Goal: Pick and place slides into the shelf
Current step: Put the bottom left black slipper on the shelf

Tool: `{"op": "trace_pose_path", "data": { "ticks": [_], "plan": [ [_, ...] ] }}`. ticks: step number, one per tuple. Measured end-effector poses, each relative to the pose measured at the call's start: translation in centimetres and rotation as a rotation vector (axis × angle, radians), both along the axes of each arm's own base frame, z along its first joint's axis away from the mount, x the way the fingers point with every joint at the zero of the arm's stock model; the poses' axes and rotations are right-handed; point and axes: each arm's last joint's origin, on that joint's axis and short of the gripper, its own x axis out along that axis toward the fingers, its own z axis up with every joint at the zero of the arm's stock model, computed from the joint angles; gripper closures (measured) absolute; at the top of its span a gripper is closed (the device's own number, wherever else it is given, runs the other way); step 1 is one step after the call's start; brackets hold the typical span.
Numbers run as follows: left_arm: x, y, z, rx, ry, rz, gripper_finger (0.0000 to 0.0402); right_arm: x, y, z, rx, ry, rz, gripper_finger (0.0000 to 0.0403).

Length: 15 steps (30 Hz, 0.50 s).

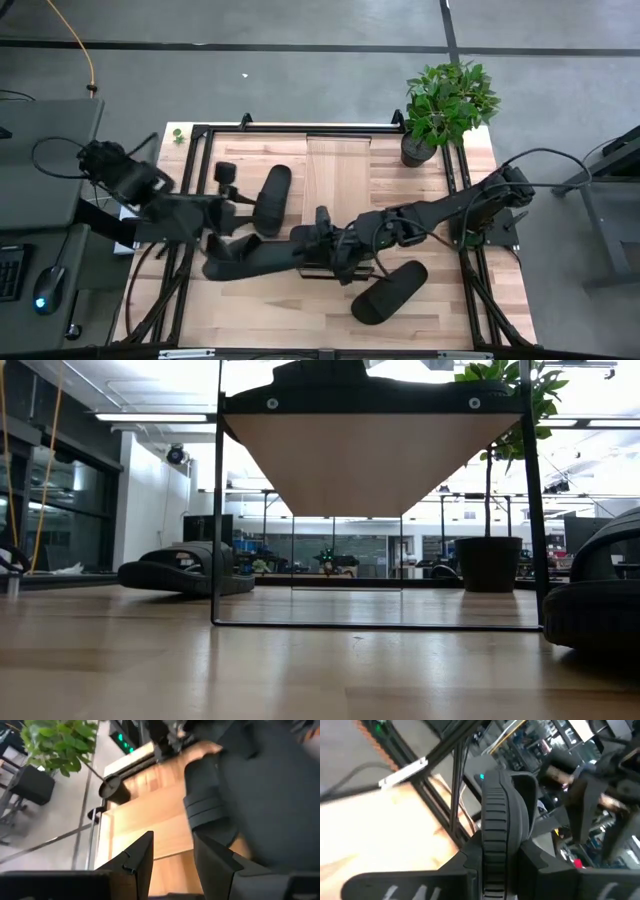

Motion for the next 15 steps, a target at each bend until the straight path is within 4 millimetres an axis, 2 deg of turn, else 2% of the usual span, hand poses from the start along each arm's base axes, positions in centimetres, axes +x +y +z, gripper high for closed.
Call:
{"op": "trace_pose_path", "data": {
  "ticks": [8, 15],
  "plan": [
    [-2.3, 1.1, 1.3, -0.132, -0.094, 0.041, 0.0277, -2.1, -1.1, 1.4, -0.081, 0.046, -0.049, 0.0354],
    [-2.8, 1.4, 1.6, -0.160, -0.109, 0.046, 0.0277, -2.9, -2.5, 1.9, -0.136, 0.083, -0.107, 0.0354]
  ]
}}
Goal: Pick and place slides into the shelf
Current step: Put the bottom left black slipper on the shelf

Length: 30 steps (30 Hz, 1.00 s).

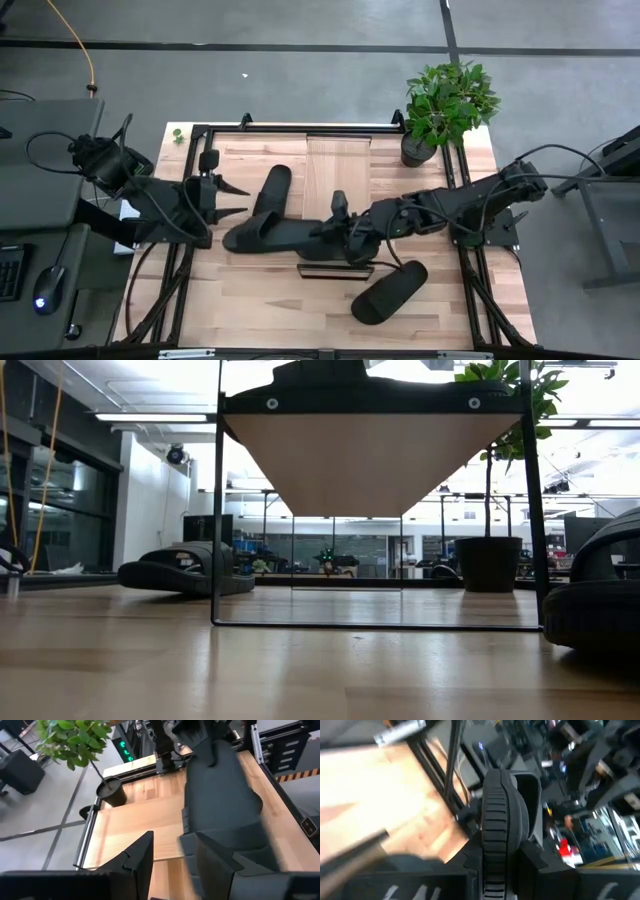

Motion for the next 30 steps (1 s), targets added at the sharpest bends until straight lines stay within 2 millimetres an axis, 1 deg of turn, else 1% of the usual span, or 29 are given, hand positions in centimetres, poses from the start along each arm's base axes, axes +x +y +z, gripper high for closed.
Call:
{"op": "trace_pose_path", "data": {
  "ticks": [2, 7, 13, 21, 25, 30],
  "plan": [
    [0.0, 0.0, 0.0, 0.000, 0.001, 0.000, 0.0277, -0.1, -0.5, -0.1, -0.035, 0.019, -0.032, 0.0354],
    [-0.1, 0.0, -0.1, 0.003, 0.007, -0.001, 0.0277, -0.8, -1.3, 0.6, -0.069, 0.013, -0.042, 0.0354],
    [-0.1, 0.0, -0.1, 0.000, 0.016, -0.007, 0.0277, -1.7, -1.7, 0.6, -0.106, 0.055, -0.053, 0.0354],
    [-0.2, 0.1, -0.3, 0.008, 0.037, -0.004, 0.0277, -1.6, -2.9, 0.3, -0.158, 0.095, -0.100, 0.0354],
    [-0.2, 0.1, -0.3, 0.008, 0.037, -0.004, 0.0277, -1.9, -4.2, 0.6, -0.169, 0.104, -0.117, 0.0354],
    [-0.3, 0.1, -0.4, 0.017, 0.052, -0.003, 0.0277, -3.0, -6.2, 2.3, -0.146, 0.044, -0.142, 0.0354]
  ]
}}
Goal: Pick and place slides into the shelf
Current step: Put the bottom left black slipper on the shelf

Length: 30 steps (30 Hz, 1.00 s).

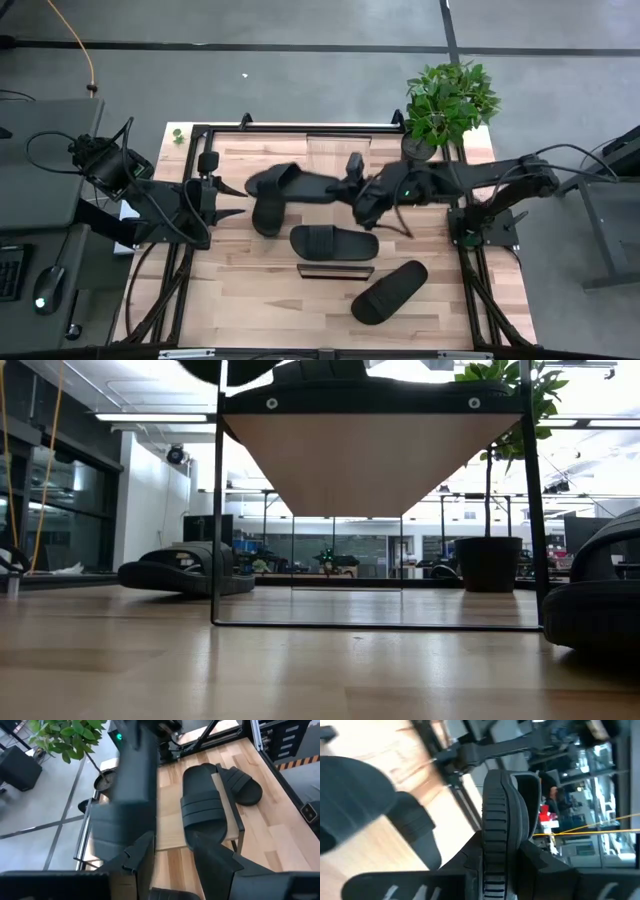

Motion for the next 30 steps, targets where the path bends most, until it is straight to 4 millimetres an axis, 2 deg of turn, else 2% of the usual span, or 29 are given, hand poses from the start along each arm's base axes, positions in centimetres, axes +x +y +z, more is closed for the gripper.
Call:
{"op": "trace_pose_path", "data": {
  "ticks": [7, 11, 21, 30],
  "plan": [
    [0.0, 0.1, 0.0, 0.012, -0.001, 0.012, 0.0277, -2.5, -2.4, 1.9, 0.119, -0.031, 0.076, 0.0347],
    [0.0, 0.1, 0.0, 0.016, -0.002, 0.015, 0.0277, -3.1, -3.5, 2.4, 0.169, -0.045, 0.065, 0.0344],
    [0.0, 0.1, -0.1, 0.019, 0.002, 0.016, 0.0277, -3.4, -4.8, 1.4, 0.130, 0.064, 0.039, 0.0344],
    [-0.3, 0.2, -0.4, 0.019, 0.039, 0.031, 0.0277, -3.6, -4.8, 0.9, 0.184, 0.109, 0.021, 0.0350]
  ]
}}
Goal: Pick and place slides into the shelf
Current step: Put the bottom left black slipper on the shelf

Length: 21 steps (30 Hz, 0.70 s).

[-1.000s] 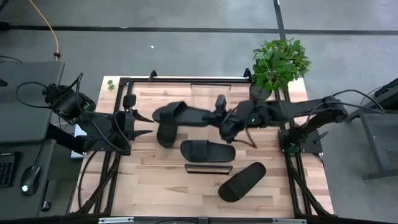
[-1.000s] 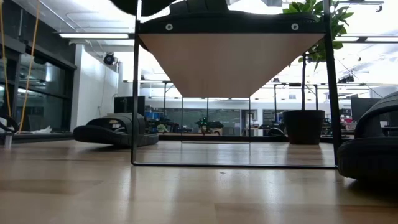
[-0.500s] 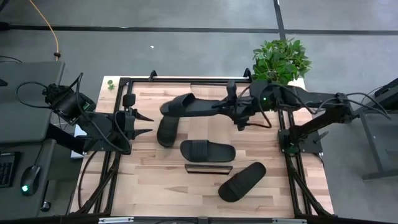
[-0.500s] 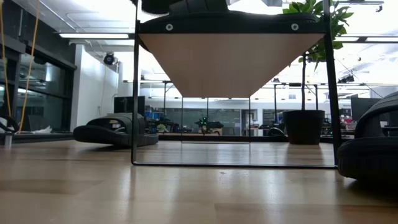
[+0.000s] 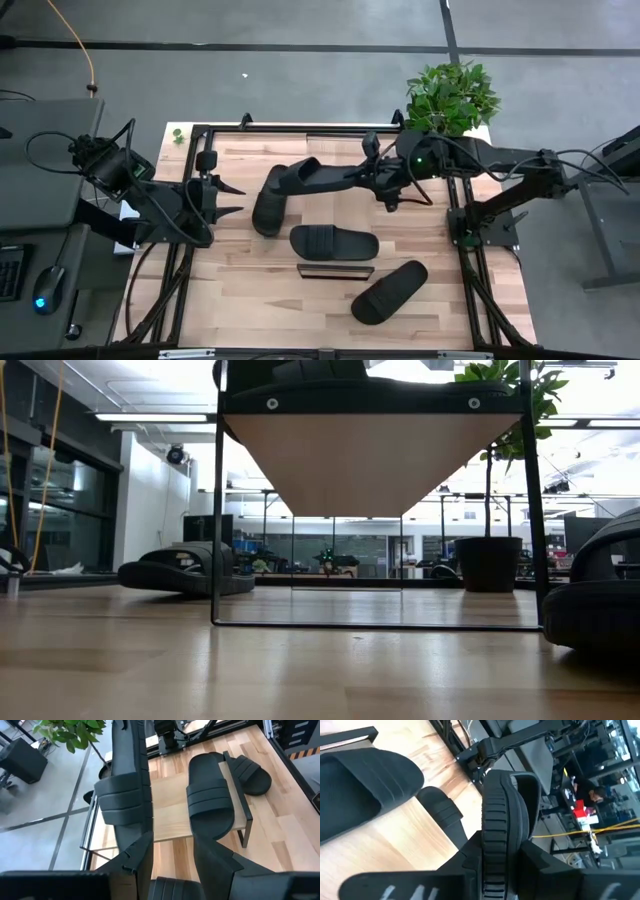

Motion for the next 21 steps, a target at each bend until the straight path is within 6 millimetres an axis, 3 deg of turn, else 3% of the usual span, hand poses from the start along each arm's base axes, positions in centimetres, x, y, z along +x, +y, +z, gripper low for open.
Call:
{"op": "trace_pose_path", "data": {
  "ticks": [6, 13, 21],
  "plan": [
    [0.0, 0.0, 0.0, 0.000, 0.000, 0.000, 0.0277, -0.7, -0.1, -2.1, -0.017, -0.007, -0.043, 0.0352],
    [0.0, 0.0, 0.0, 0.007, -0.001, 0.003, 0.0277, -3.1, 0.2, -3.3, -0.094, -0.212, -0.018, 0.0352],
    [0.0, 0.0, 0.0, 0.006, -0.002, 0.004, 0.0277, -4.7, 0.1, -7.1, -0.159, -0.241, -0.025, 0.0352]
  ]
}}
